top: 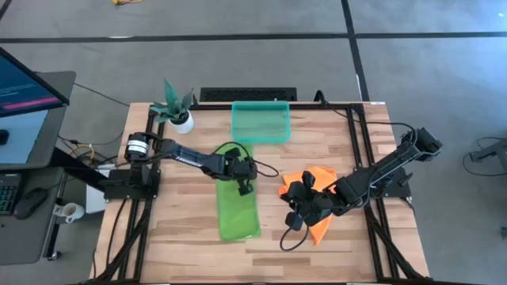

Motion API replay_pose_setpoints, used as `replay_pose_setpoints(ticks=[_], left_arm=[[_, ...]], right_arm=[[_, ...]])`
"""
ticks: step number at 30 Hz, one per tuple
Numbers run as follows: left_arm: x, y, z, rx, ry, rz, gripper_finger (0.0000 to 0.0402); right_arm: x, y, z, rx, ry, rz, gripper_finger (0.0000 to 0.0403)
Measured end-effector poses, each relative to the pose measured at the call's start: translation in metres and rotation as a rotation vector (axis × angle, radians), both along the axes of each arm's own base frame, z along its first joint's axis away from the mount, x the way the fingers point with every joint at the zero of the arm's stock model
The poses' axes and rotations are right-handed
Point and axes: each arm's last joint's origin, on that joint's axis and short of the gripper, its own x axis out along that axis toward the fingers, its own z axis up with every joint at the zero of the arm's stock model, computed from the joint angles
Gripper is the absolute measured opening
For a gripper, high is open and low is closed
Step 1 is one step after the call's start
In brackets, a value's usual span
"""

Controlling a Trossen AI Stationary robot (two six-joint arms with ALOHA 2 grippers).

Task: Roll towel into tight, uniform cylinder
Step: Roll the green microfiber towel

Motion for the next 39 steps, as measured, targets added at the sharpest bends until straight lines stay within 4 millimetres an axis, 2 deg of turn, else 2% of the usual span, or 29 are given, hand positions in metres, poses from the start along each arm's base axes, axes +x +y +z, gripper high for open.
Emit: replay_pose_setpoints(ticks=[4, 8, 15, 23, 30, 34, 39], left_arm=[[0.000, -0.011, 0.006, 0.011, -0.020, -0.043, 0.0004], [-0.004, -0.030, 0.021, 0.031, -0.036, -0.100, 0.0004], [-0.026, -0.082, 0.055, 0.156, -0.064, -0.220, 0.0004], [-0.063, -0.151, 0.069, 0.275, -0.097, -0.343, 0.0004], [-0.092, -0.199, 0.071, 0.291, -0.144, -0.461, 0.0004], [-0.102, -0.212, 0.071, 0.250, -0.172, -0.462, 0.0004], [-0.107, -0.219, 0.071, 0.185, -0.185, -0.442, 0.0004]], right_arm=[[0.000, 0.000, 0.000, -0.023, 0.004, 0.023, 0.0049], [0.001, 0.000, 0.000, -0.035, 0.005, 0.037, 0.0049], [0.005, 0.003, 0.005, -0.073, -0.045, 0.104, 0.0049], [0.009, 0.009, 0.010, -0.046, -0.091, 0.186, 0.0049], [0.023, 0.033, -0.020, -0.051, -0.067, 0.236, 0.0049], [0.035, 0.047, -0.042, -0.117, -0.064, 0.310, 0.0049], [0.049, 0.057, -0.057, -0.155, -0.046, 0.359, 0.0049]])
